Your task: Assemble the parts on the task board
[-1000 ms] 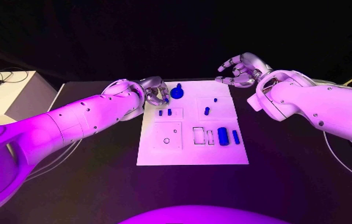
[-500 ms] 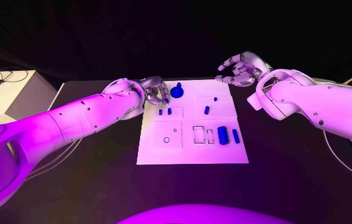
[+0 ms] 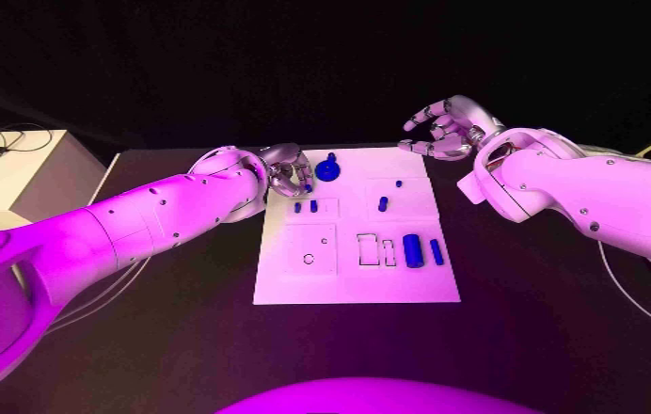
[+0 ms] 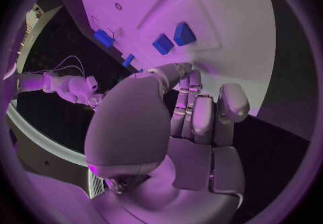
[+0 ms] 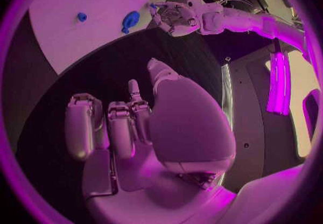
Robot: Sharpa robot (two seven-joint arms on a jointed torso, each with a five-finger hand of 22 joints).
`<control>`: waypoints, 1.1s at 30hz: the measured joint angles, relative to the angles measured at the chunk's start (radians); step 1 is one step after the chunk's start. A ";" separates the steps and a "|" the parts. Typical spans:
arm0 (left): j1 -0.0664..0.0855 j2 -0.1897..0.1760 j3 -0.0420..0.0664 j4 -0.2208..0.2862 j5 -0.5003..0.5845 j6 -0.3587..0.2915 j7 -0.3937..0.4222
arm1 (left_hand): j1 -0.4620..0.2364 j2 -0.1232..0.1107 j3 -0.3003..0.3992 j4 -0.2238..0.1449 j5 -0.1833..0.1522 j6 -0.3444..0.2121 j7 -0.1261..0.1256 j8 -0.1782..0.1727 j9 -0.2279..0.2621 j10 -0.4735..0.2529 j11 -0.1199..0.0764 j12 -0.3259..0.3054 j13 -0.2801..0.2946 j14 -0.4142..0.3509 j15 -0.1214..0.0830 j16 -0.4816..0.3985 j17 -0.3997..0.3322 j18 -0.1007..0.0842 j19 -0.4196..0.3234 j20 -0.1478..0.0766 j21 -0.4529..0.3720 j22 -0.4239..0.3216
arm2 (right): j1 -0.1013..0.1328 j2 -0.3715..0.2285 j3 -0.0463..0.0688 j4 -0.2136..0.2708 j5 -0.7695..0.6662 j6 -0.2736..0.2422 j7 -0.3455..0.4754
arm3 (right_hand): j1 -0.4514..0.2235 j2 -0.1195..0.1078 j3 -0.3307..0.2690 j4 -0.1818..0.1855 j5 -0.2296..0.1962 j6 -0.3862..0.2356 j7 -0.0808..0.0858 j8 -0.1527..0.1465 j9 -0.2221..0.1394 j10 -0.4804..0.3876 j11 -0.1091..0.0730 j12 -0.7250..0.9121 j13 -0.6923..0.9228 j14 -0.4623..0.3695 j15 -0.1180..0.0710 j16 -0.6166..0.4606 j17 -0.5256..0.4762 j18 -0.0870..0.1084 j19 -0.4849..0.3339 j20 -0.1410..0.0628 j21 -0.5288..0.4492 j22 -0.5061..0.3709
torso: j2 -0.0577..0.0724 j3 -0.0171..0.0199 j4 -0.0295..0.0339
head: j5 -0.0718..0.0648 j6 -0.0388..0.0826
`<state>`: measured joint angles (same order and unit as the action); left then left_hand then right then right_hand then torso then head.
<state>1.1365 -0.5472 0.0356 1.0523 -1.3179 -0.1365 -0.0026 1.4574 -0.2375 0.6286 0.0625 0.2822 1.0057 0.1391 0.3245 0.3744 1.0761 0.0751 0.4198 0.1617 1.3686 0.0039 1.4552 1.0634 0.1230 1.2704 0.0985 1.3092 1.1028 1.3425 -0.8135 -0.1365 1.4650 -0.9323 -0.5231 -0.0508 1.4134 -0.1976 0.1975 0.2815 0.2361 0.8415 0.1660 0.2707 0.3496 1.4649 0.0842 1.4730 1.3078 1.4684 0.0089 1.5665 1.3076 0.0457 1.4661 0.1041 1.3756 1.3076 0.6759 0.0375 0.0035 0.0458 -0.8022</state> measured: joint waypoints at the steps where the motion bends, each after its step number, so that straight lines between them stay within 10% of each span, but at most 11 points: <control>1: 0.000 0.000 0.000 0.000 0.000 0.000 0.000 | 0.000 0.000 0.001 -0.001 0.000 0.000 0.000 0.000 0.000 0.000 0.000 0.000 0.000 0.000 0.000 0.000 -0.001 0.000 0.000 0.000 0.000 0.000 | 0.000 0.000 0.000 0.000 0.000 0.000 0.000 | 0.000 0.000 0.000 0.000 0.000 0.000 0.000 0.000 0.000 0.000 0.000 0.000 0.000 0.000 0.000 0.000 0.000 0.000 0.000 0.000 0.000 0.000 | 0.000 -0.0001 0.0000 | 0.000 0.000; 33: 0.005 0.024 -0.003 -0.021 -0.010 0.018 -0.024 | -0.004 -0.004 0.003 -0.003 -0.003 0.002 0.002 -0.009 0.002 0.004 0.004 -0.019 0.001 -0.004 0.004 -0.005 -0.016 0.000 -0.004 0.004 0.000 -0.012 | 0.000 0.000 0.000 0.001 0.000 0.000 0.000 | 0.000 0.000 0.000 0.000 0.000 0.000 0.000 0.000 0.000 0.000 0.000 0.000 0.000 0.000 0.000 0.000 0.000 0.000 0.000 0.000 0.000 0.000 | 0.000 0.0011 -0.0013 | -0.005 -0.005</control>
<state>1.1413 -0.5230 0.0321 1.0314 -1.3280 -0.1186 -0.0262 1.4535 -0.2416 0.6320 0.0592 0.2790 1.0080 0.1414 0.3151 0.3763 1.0796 0.0788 0.4005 0.1623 1.3649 0.0075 1.4503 1.0472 0.1230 1.2666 0.1022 1.3092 1.0905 1.3425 -0.8136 -0.1367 1.4658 -0.9324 -0.5228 -0.0509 1.4134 -0.1976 0.1976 0.2815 0.2361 0.8415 0.1660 0.2707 0.3495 1.4649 0.0842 1.4730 1.3075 1.4684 0.0089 1.5665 1.3074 0.0457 1.4661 0.1041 1.3756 1.3073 0.6763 0.0385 0.0021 0.0412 -0.8074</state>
